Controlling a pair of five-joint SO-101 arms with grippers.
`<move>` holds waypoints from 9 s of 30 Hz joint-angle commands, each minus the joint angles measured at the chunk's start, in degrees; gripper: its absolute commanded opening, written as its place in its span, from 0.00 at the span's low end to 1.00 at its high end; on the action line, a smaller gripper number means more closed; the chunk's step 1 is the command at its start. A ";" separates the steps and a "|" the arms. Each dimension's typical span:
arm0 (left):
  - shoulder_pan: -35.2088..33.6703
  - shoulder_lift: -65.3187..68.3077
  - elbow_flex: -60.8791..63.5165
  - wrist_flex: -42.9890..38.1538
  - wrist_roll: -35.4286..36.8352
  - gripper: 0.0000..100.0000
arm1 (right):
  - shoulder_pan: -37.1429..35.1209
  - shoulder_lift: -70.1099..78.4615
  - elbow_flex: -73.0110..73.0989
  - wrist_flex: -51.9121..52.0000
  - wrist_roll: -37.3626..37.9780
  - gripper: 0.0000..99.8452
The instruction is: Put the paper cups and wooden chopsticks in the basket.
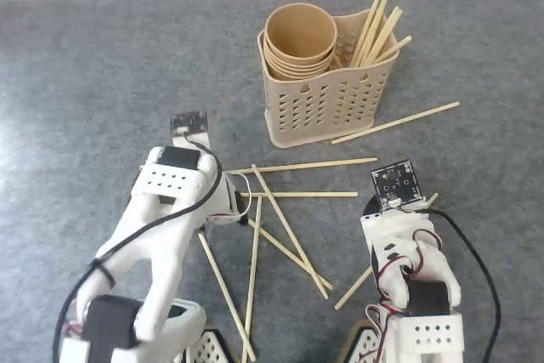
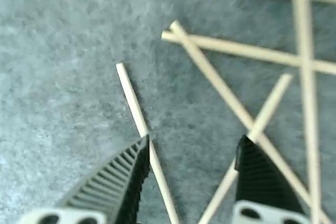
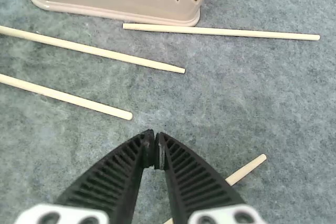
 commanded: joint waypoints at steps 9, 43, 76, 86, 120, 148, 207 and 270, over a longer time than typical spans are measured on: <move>-7.56 2.46 0.57 -2.37 -1.76 0.02 | -0.31 0.04 1.14 -0.92 0.70 0.01; -7.21 2.46 1.36 -5.01 -2.90 0.02 | -0.31 0.04 1.14 -0.92 0.70 0.01; -6.42 2.55 9.36 -13.19 -3.16 0.09 | -0.31 0.04 1.14 -0.84 0.70 0.01; -6.42 2.55 11.03 -15.65 -3.16 0.01 | -0.31 0.04 1.14 -0.84 0.70 0.01; 12.75 -1.67 -80.66 19.78 1.49 0.01 | -0.31 0.04 1.14 -0.84 0.70 0.01; 22.86 24.18 -68.09 -61.36 -20.84 0.01 | -0.31 0.04 1.14 -0.75 3.60 0.01; 15.74 3.34 -2.07 -20.04 2.02 0.25 | -0.31 0.04 1.14 -0.57 3.87 0.01; 29.36 3.43 -68.97 0.88 5.27 0.01 | -0.31 0.13 1.14 -0.57 3.87 0.01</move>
